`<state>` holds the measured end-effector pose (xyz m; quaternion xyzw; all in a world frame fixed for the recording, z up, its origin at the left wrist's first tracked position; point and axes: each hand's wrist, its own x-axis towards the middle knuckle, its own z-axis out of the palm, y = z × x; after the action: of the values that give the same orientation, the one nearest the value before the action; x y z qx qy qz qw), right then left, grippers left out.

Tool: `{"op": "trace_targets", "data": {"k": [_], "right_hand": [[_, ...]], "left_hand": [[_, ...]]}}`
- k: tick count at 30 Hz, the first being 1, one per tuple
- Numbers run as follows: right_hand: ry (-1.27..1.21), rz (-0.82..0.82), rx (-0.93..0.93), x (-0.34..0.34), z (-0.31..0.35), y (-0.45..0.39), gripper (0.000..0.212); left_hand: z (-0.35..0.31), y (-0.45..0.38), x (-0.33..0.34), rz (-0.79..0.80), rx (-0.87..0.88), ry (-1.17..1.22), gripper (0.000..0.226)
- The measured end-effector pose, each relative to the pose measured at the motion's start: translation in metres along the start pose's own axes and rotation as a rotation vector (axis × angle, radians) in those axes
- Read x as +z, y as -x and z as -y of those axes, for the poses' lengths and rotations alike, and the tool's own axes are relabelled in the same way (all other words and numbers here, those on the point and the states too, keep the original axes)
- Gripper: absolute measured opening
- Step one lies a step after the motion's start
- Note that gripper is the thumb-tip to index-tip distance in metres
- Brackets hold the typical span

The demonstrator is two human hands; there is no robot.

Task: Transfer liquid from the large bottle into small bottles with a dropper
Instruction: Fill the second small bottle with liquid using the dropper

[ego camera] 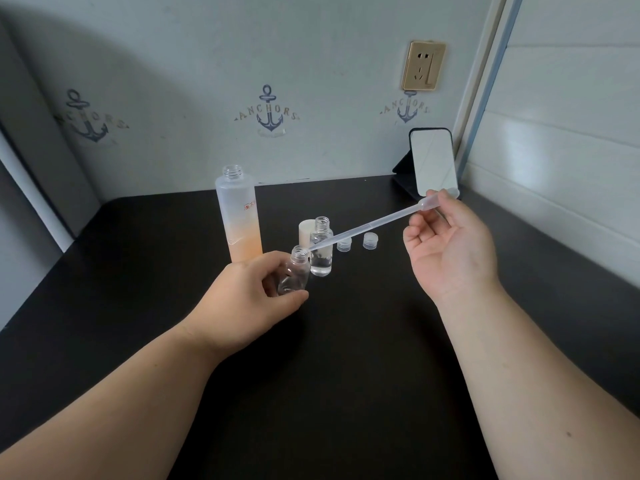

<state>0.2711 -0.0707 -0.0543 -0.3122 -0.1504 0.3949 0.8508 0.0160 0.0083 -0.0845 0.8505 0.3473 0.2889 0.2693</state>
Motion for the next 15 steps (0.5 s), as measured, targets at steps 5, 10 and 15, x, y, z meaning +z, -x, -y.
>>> {"op": "trace_targets", "data": {"k": [5,10,15], "right_hand": [[-0.023,-0.012,-0.008,-0.0014,0.0007,-0.0021,0.003],[-0.032,0.004,-0.014,-0.0024,-0.001,-0.0023,0.006],[-0.041,0.023,-0.005,-0.0022,-0.0006,-0.0021,0.011]], "left_hand": [[-0.0013,0.0016,-0.0003,-0.006,0.025,0.021,0.02],[-0.0009,0.0006,-0.0005,-0.001,0.022,0.041,0.02],[-0.0008,0.0005,-0.0008,-0.002,0.017,0.048,0.019]]}}
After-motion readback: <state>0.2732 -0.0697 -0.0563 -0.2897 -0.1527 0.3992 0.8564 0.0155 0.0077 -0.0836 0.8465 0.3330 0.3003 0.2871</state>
